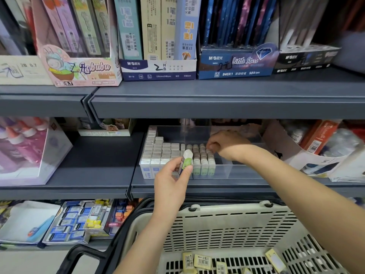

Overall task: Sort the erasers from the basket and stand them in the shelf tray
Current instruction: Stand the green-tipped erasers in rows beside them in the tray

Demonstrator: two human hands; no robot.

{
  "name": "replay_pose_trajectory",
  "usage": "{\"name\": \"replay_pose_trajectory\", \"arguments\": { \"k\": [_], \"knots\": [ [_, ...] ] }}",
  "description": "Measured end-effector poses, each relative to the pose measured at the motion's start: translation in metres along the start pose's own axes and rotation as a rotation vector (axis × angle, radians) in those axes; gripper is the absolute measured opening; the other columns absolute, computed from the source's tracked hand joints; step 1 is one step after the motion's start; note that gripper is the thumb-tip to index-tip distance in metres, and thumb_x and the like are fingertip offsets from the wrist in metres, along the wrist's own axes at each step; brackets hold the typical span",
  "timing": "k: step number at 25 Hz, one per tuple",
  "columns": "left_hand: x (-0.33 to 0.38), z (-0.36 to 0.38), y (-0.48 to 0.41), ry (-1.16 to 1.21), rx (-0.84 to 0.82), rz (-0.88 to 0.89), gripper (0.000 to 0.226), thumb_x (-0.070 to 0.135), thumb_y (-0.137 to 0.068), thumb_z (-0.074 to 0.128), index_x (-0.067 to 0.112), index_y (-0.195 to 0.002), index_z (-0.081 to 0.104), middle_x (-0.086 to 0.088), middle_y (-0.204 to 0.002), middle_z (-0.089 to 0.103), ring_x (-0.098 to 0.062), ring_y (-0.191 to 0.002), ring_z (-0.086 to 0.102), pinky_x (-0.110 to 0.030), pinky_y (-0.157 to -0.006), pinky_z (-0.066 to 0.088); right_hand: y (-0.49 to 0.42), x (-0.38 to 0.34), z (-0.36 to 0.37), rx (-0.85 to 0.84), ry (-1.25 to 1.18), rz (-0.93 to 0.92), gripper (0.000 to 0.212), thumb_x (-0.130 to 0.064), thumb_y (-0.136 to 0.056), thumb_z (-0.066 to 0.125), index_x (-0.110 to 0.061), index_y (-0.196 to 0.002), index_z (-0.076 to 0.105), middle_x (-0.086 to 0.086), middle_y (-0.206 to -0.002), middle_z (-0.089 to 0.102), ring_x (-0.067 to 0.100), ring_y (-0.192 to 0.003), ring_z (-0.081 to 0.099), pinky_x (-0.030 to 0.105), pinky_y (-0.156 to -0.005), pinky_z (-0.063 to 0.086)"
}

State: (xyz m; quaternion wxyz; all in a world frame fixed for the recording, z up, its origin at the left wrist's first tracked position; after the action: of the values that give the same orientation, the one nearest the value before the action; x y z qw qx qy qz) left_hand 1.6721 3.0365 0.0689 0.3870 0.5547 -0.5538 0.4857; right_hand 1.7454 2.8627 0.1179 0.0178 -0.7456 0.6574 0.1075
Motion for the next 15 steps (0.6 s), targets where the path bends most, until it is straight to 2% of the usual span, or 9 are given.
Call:
{"name": "replay_pose_trajectory", "arguments": {
  "k": [3,6,9,12,15],
  "knots": [
    [0.0,0.003,0.0,0.008,-0.037,0.0,0.035,0.027,-0.084,0.067,0.019,-0.118,0.063,0.012,-0.107,0.065,-0.011,-0.101,0.061,-0.029,-0.095,0.048,0.003,0.001,0.0,0.016,0.046,-0.001,0.025,-0.027,-0.095,0.04,-0.03,-0.107,0.062,-0.004,-0.122,0.06,0.023,-0.11,0.051,0.033,-0.093,0.037],
    [-0.001,0.005,0.0,0.022,-0.045,0.003,0.035,0.026,-0.083,0.068,0.02,-0.117,0.063,0.02,-0.101,0.063,-0.003,-0.1,0.06,-0.02,-0.092,0.046,0.018,-0.006,-0.011,0.155,0.056,-0.009,0.022,-0.032,-0.095,0.044,-0.031,-0.109,0.061,-0.005,-0.115,0.064,0.022,-0.106,0.055,0.028,-0.083,0.038],
    [0.002,0.007,0.0,0.03,-0.084,0.05,0.024,0.021,-0.083,0.068,0.03,-0.105,0.065,0.024,-0.094,0.064,0.005,-0.092,0.06,-0.013,-0.084,0.046,0.044,-0.029,-0.013,0.155,-0.267,-0.145,0.021,-0.035,-0.092,0.05,-0.03,-0.104,0.067,-0.006,-0.097,0.071,0.013,-0.092,0.063,0.029,-0.081,0.048],
    [0.008,0.009,0.002,0.036,-0.126,0.106,0.026,0.017,-0.083,0.068,0.038,-0.097,0.065,0.025,-0.087,0.066,0.008,-0.086,0.059,-0.009,-0.078,0.046,0.062,-0.04,-0.013,0.158,-0.475,-0.226,0.019,-0.023,-0.091,0.055,-0.025,-0.1,0.071,-0.01,-0.086,0.071,0.007,-0.083,0.065,0.028,-0.079,0.051],
    [0.011,0.01,0.004,0.043,-0.161,0.144,0.033,0.015,-0.083,0.068,0.046,-0.094,0.061,0.028,-0.086,0.067,0.006,-0.083,0.06,-0.012,-0.076,0.048,0.068,-0.038,-0.012,0.168,-0.567,-0.225,0.012,-0.023,-0.086,0.062,-0.024,-0.095,0.072,-0.011,-0.082,0.071,0.0,-0.078,0.063,0.015,-0.072,0.046]
  ]
}}
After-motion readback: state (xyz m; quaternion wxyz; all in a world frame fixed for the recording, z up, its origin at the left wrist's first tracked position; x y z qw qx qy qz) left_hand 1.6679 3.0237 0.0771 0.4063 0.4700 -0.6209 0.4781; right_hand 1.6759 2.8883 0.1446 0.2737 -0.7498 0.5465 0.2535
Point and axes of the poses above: each hand's wrist, its own y-axis away from the middle knuckle, its own z-axis out of the palm, x = y × z, the point moved 5 cm from there along -y, towards the middle knuckle
